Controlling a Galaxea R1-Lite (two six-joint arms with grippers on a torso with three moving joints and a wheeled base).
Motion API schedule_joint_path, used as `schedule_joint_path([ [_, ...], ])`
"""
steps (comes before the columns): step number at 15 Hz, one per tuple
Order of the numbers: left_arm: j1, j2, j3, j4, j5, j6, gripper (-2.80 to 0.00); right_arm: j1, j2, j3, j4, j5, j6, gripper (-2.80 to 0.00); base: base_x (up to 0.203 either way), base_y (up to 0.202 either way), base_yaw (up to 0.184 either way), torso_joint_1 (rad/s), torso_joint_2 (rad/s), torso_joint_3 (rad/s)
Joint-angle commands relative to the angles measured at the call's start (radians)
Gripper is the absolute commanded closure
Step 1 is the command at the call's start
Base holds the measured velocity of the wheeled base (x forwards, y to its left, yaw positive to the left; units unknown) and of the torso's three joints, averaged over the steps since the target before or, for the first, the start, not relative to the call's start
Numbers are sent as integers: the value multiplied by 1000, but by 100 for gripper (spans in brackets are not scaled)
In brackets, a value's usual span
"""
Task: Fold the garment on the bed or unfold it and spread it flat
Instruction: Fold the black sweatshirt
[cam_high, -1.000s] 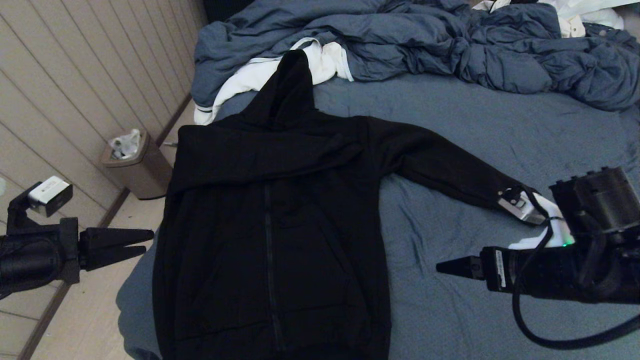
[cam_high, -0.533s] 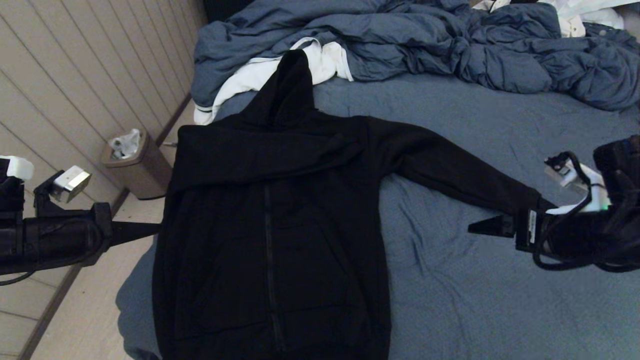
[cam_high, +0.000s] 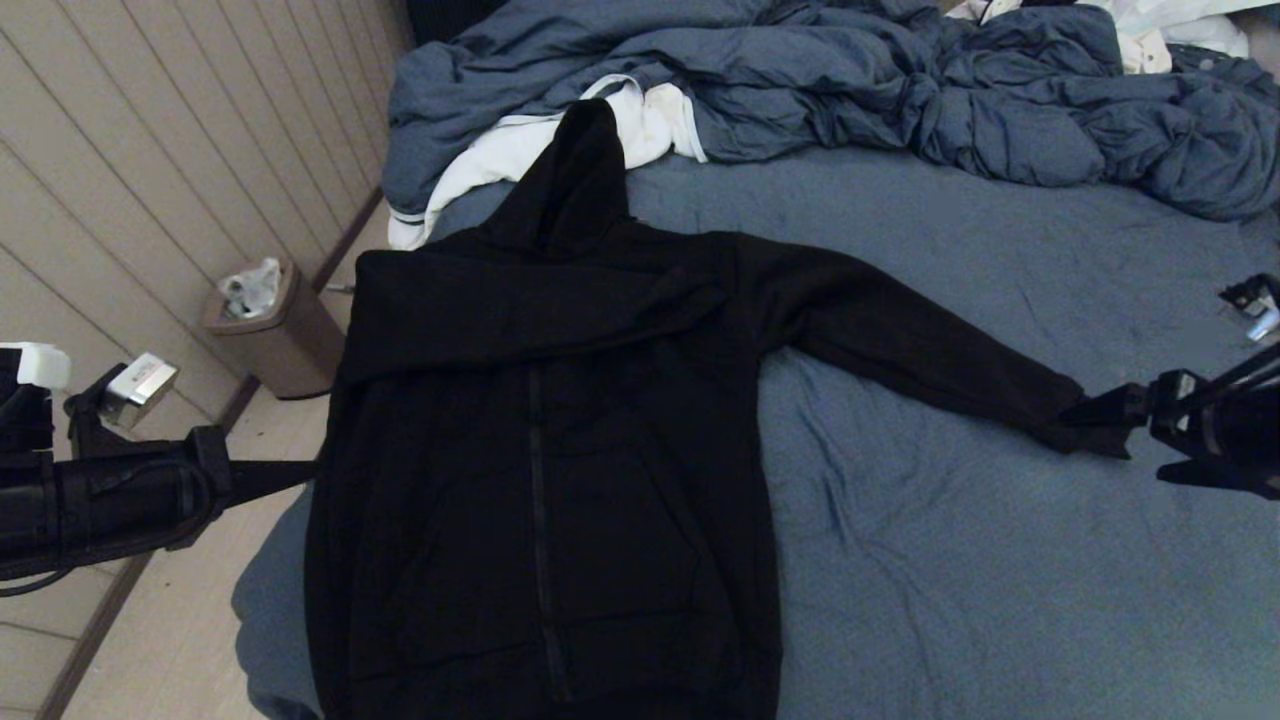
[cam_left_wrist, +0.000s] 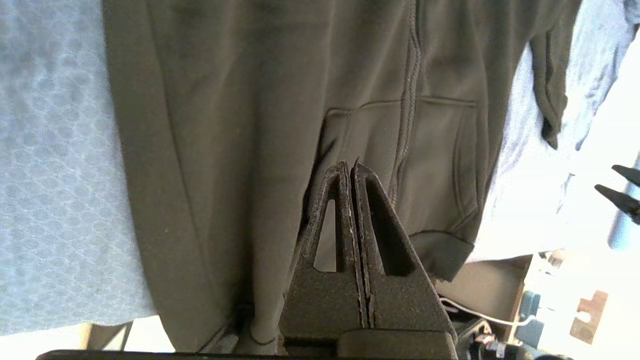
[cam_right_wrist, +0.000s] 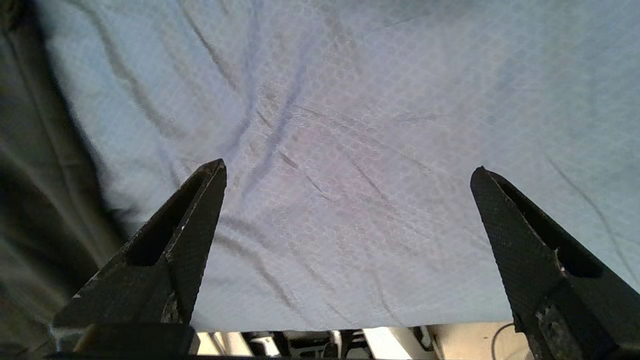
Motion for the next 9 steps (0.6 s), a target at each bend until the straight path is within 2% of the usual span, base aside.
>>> schedule_joint_path([
  [1, 0, 0, 7, -2, -5, -3, 0, -21, 31, -6, 0, 9, -2, -280, 0, 0, 0, 0, 0, 0],
  [2, 0, 0, 10, -2, -5, -3, 0, -30, 46, -11, -1, 10, -10, 0, 0, 0, 0, 0, 0, 0],
  [6, 0, -1, 13, -2, -6, -3, 0, -156, 130, -105, 10, 56, -32, 0, 0, 0, 0, 0, 0, 0],
  [9, 0, 1, 13, -2, -6, -1, 0, -221, 191, -168, 48, 63, -42, 0, 0, 0, 0, 0, 0, 0],
])
